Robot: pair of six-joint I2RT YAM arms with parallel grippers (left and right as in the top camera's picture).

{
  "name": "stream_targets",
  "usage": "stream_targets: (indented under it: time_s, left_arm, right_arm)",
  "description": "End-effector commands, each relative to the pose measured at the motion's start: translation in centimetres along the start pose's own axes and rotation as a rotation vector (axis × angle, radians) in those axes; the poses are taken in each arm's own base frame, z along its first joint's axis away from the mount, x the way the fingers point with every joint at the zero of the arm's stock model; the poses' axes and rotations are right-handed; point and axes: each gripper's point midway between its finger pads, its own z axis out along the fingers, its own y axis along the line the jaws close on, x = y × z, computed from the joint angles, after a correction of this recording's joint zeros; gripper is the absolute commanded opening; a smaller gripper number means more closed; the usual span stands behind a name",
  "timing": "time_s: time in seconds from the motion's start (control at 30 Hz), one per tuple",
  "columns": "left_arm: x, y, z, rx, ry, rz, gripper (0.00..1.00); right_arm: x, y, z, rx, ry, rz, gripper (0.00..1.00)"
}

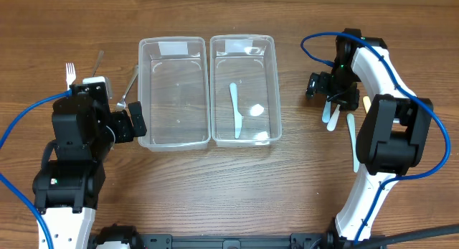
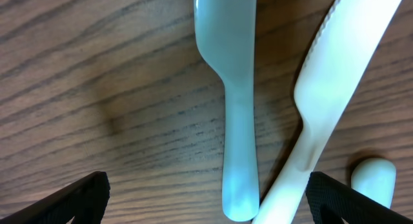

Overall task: Pack container
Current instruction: 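Return the right gripper to the cutlery and grasp the light-blue knife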

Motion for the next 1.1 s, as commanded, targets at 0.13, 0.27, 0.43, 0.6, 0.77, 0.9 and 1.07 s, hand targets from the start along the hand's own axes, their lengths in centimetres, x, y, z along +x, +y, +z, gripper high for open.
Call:
stream_targets:
  time_s: [0.13,0.27,0.43,0.6,0.77,0.9,1.07]
  left_arm:
    - [-1.1,-0.2,-0.6,0.009,-0.029,-0.001,1.00]
    - [-1.1,-0.2,-0.6,0.009,-0.028,-0.001,1.00]
    - [-1.1,-0.2,-0.6,0.009,-0.027,-0.001,1.00]
    - [-1.1,-0.2,-0.6,0.009,-0.027,-0.001,1.00]
    - [-1.1,-0.2,-0.6,0.009,-0.027,-0.001,1.00]
    - [-1.3,-0.2,-0.6,0.010,-0.035,-0.001,1.00]
    - [-1.3,-0.2,-0.6,0.010,-0.035,-0.001,1.00]
  right_arm:
    - [-0.4,1.0,-0.5,-0.050,-0.027,-0.060,1.00]
    - [-0.2,1.0,-0.3,-0.049,-0.022,-0.059,1.00]
    - [0.9,0.6,1.6,-0.043,0.009,-0.057,1.00]
    - [1.8,0.4,2.7,-0.038,0.035,-0.055,1.00]
    - [2.1,0.4,2.7,-0.038,0.047,-0.054,0.75]
    - [2.3,0.3,2.7,-0.036,0.057,-0.053,0.45]
    - [2.6,0.2,2.7,-0.034,0.067,-0.045,0.32]
